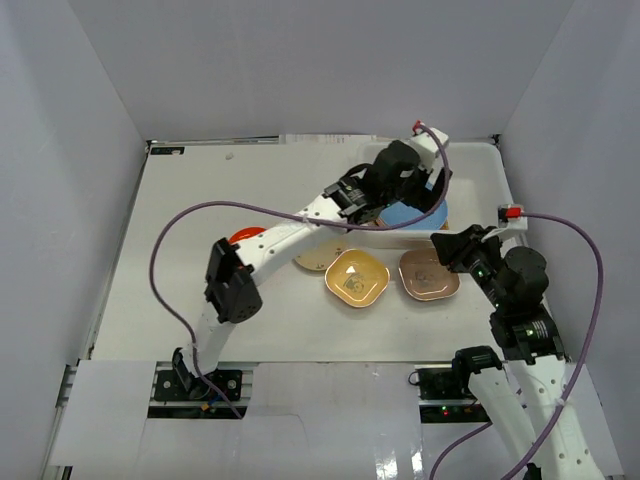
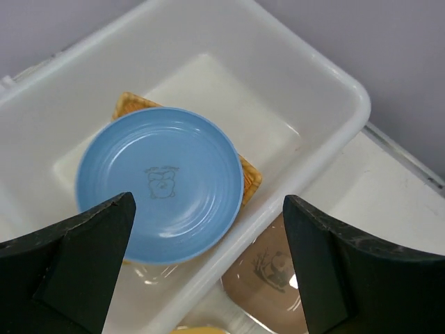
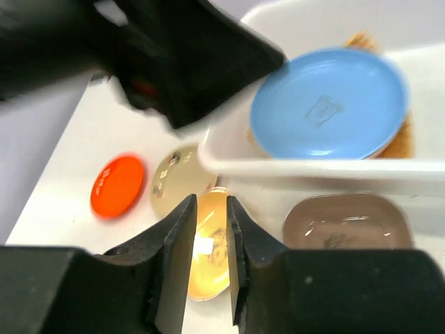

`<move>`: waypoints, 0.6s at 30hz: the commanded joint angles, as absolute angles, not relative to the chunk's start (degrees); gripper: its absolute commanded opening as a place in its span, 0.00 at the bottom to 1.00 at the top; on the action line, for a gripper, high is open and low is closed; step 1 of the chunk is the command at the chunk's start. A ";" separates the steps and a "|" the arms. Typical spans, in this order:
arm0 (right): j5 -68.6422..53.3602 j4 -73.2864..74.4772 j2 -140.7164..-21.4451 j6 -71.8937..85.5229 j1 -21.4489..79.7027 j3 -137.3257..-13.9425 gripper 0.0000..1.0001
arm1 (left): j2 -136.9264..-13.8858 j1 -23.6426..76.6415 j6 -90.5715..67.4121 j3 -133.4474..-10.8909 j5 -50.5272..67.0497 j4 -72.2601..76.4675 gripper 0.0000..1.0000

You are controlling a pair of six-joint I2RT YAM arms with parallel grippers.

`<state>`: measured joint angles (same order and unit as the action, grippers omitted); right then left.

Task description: Place the plates into the plastic bin on the countertop

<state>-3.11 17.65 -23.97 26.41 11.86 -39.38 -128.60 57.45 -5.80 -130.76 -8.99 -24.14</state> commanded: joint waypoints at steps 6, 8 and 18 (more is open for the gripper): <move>-21.46 13.72 -39.02 21.27 20.02 -38.32 0.31 | -88.81 41.00 -20.81 -83.34 -11.43 -23.38 0.91; -15.31 12.57 -42.69 20.04 30.28 -39.02 0.30 | -77.12 37.19 -26.00 -72.74 -11.07 -22.50 0.84; 5.81 16.44 -67.75 12.49 55.19 -48.52 0.68 | -45.80 25.84 -41.48 -34.99 -9.85 -24.61 0.69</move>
<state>0.08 16.16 -65.17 15.97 54.06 -46.65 -48.86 26.30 -35.20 -38.28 -12.45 -25.71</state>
